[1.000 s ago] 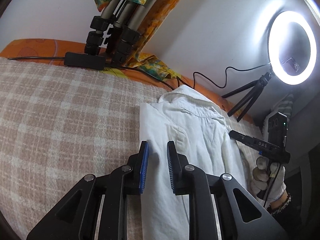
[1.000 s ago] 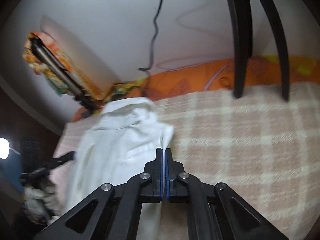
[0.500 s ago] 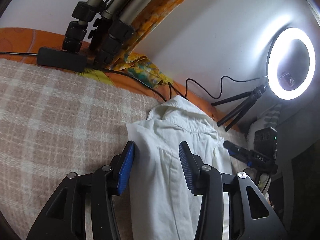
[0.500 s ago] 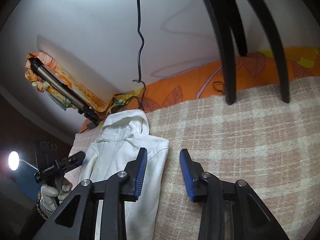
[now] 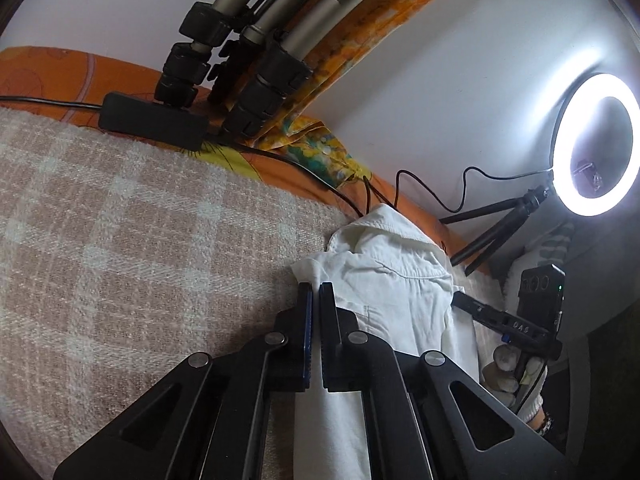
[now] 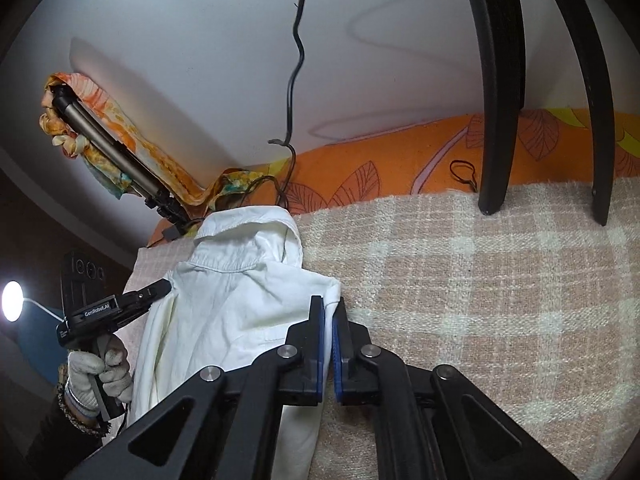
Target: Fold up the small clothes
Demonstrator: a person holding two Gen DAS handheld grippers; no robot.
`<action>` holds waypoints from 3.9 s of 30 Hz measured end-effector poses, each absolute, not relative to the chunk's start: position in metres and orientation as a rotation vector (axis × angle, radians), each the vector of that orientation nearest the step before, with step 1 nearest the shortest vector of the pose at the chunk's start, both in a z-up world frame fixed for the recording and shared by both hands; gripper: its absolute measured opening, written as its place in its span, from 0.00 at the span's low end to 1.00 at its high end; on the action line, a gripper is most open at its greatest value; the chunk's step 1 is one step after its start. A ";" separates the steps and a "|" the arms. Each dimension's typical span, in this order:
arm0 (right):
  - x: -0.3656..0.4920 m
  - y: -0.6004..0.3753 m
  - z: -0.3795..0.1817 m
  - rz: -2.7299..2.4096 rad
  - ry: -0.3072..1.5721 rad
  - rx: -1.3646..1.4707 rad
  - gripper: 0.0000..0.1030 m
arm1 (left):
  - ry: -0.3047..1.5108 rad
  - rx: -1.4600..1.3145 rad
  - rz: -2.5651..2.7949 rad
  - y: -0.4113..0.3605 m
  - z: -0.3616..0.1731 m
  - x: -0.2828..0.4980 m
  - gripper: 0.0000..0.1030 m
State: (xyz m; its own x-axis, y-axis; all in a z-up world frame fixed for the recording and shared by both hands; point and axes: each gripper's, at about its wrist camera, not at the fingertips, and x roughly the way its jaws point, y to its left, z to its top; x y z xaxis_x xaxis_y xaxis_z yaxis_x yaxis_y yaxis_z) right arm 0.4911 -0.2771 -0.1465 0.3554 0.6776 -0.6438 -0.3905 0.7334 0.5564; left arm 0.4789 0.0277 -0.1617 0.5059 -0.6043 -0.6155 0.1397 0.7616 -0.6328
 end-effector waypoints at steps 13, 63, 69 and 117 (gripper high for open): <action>0.476 -0.279 -0.110 0.729 0.895 0.278 0.00 | 0.848 -0.527 -0.504 0.031 -0.118 0.459 0.01; 0.089 -0.383 -0.093 0.593 0.841 0.038 0.24 | 0.876 -0.277 -0.542 0.060 -0.090 0.110 0.20; 0.119 -0.392 -0.112 0.653 0.940 0.368 0.40 | 0.957 -0.475 -0.547 0.055 -0.114 0.139 0.42; 0.218 -0.226 -0.105 0.662 0.905 0.060 0.28 | 0.953 -0.102 -0.268 -0.004 -0.143 0.263 0.10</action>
State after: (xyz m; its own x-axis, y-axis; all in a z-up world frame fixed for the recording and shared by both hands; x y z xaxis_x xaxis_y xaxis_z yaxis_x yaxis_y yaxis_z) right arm 0.2179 -0.2259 -0.1049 0.4348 0.5561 -0.7083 -0.5073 0.8011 0.3176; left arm 0.2634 -0.0044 -0.1430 0.5494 -0.2705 -0.7906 0.1811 0.9622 -0.2033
